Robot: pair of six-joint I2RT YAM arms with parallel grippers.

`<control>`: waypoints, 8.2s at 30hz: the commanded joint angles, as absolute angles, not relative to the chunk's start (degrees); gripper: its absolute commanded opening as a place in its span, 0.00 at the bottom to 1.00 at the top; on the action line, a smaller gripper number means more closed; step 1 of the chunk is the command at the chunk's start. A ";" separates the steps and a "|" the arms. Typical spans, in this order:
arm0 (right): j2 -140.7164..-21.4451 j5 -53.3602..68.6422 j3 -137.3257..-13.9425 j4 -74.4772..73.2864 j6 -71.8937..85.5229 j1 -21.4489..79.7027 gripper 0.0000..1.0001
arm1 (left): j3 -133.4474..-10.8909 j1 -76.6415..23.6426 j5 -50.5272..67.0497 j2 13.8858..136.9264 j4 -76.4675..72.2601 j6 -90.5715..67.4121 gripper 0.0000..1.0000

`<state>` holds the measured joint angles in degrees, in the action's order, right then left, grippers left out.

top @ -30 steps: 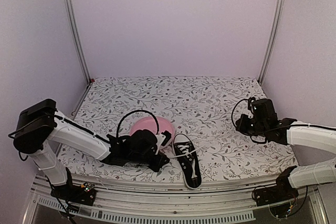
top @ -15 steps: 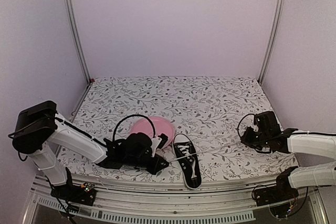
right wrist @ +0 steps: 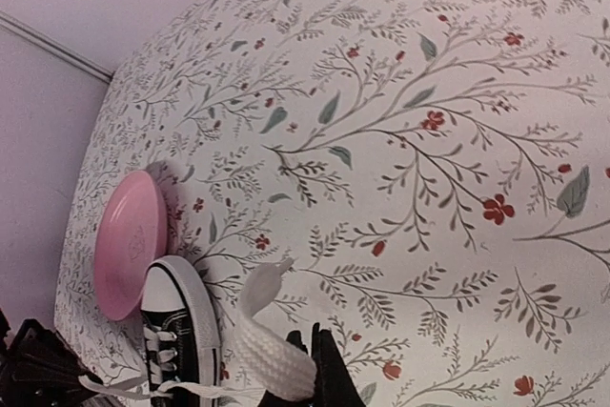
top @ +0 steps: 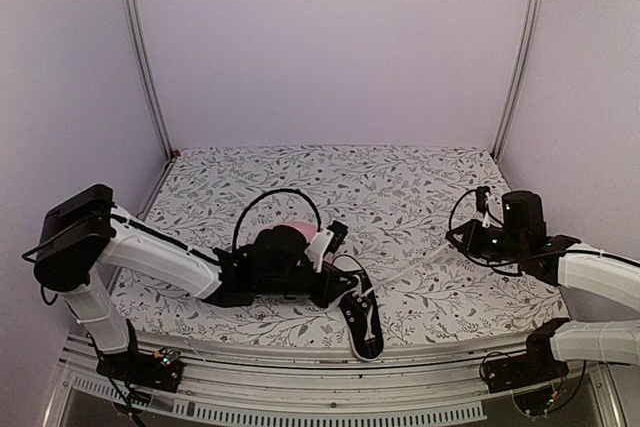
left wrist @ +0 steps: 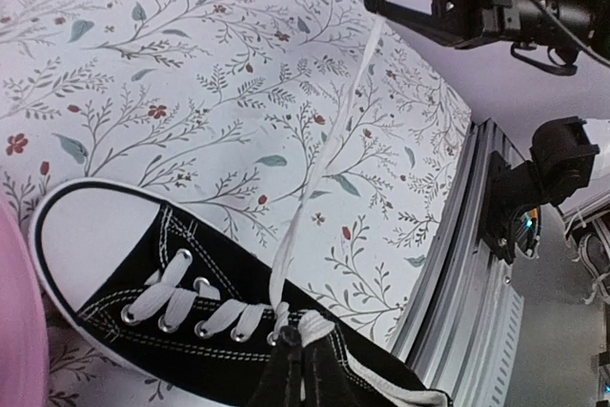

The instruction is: Tie the shoes

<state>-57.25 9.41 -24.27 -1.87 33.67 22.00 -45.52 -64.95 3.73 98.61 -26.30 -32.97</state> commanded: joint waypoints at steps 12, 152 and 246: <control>-82.18 13.87 -52.32 9.85 27.79 44.19 0.02 | -43.33 -64.46 5.26 99.19 -31.69 -31.96 0.00; -83.55 24.50 -29.27 28.21 28.22 49.40 0.02 | -49.97 -50.07 18.15 93.52 -7.02 -21.09 0.00; -89.36 25.61 -33.40 33.04 30.00 50.00 0.02 | -49.32 -57.58 14.67 98.77 -21.09 -49.85 0.05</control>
